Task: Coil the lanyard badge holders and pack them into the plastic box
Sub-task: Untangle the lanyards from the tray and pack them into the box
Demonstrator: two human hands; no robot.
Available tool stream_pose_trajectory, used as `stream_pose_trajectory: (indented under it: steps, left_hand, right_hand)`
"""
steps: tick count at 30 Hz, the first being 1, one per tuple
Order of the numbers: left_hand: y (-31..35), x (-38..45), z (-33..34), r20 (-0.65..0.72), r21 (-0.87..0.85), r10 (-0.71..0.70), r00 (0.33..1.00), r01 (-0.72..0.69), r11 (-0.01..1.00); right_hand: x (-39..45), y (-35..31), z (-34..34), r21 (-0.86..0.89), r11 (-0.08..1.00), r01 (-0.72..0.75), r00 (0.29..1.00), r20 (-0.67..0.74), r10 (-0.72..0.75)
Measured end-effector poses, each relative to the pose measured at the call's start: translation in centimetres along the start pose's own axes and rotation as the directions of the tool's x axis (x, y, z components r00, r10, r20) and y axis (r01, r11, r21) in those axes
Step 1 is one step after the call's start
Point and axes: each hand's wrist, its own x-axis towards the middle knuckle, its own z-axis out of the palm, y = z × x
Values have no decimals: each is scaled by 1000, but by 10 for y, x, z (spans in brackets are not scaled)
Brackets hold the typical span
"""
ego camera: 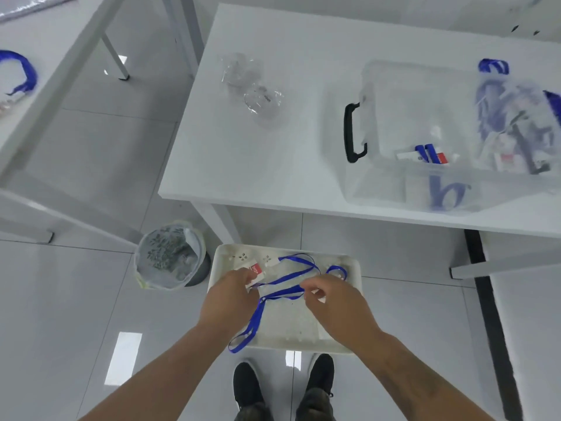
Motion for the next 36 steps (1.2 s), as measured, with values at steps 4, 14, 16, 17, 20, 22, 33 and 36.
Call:
stream_pose_trajectory:
  steps: [4,14,16,17,20,22,33,36]
  left_hand:
    - [-20,32,24,-23,127,17,1000,-14,992]
    - [-35,79,59,-75,409,156,985,-113,906]
    - [-36,81,59,-80,455,176,981,-121,882]
    - [-36,82,59,-84,474,188,979,-127,871]
    - [-36,85,56,-63,513,210,976,-148,845]
    - [-35,85,52,-24,501,207,978,-167,849]
    - [8,43,-15,223,-413,32,974,65,909]
    - [23,15,-46,330,-711,-28,943,268,650]
  right_hand:
    - [43,-9,40,-157,980,121,992,67,-112]
    - [117,5,91,-459,856,238,971,123,-204]
    - [116,11,90,-488,844,224,974,107,-197]
    - [116,13,88,-494,840,224,975,103,-199]
    - [112,20,76,-453,859,241,970,92,-224]
    - [104,22,63,-395,878,269,962,68,-264]
    - [41,25,-24,181,978,102,993,-78,-89]
    - [23,24,-50,300,953,36,996,-89,-9]
